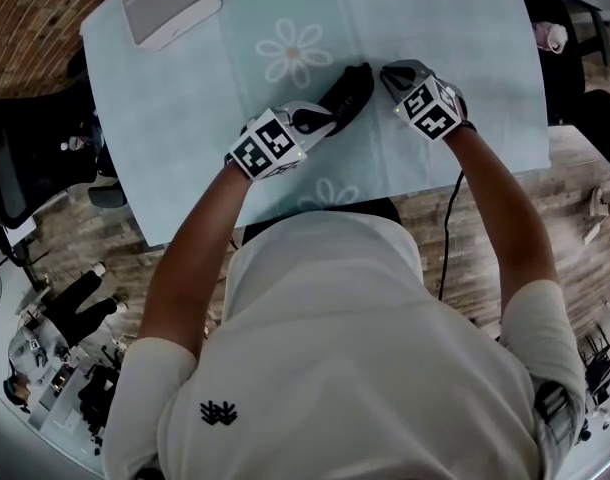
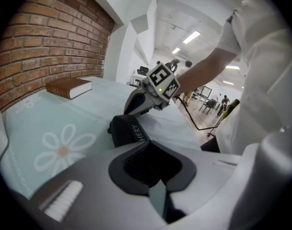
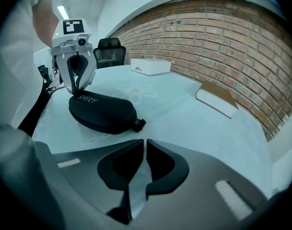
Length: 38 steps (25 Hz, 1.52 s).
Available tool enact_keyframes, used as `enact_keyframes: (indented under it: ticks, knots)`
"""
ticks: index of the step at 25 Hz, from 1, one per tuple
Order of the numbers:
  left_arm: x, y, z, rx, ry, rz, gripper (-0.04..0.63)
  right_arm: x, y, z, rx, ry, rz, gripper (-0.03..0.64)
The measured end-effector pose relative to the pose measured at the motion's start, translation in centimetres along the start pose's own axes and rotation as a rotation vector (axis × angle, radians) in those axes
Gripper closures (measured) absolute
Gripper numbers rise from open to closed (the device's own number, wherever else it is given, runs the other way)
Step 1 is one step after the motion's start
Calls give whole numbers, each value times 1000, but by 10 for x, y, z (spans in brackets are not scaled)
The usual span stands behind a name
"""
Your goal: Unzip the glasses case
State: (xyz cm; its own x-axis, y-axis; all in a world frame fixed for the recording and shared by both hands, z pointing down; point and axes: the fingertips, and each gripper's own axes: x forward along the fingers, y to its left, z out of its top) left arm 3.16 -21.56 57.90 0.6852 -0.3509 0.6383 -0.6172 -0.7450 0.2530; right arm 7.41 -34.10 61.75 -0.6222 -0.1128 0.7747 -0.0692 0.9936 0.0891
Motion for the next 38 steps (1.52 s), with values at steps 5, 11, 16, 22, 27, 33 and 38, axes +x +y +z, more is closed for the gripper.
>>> enact_keyframes:
  ticks: [5, 11, 16, 22, 27, 33, 38]
  knots:
    - [-12, 2, 8, -13, -57, 53, 538, -26, 18, -34, 161, 15, -124, 601]
    - [-59, -9, 13, -41, -178, 116, 540, -71, 76, -35, 343, -18, -227, 615]
    - [-108, -40, 4, -69, -272, 139, 538, -97, 147, -18, 469, -82, -261, 615]
    - [-177, -81, -17, -72, -381, 170, 539, -121, 226, 22, 525, -177, -295, 615]
    - [-231, -123, -52, -98, -447, 198, 539, -140, 287, 51, 542, -245, -325, 615]
    - [-284, -170, -108, -159, -469, 239, 538, -154, 359, 84, 547, -308, -331, 615]
    - [-319, -195, -137, -172, -480, 271, 539, -153, 406, 103, 503, -311, -293, 615]
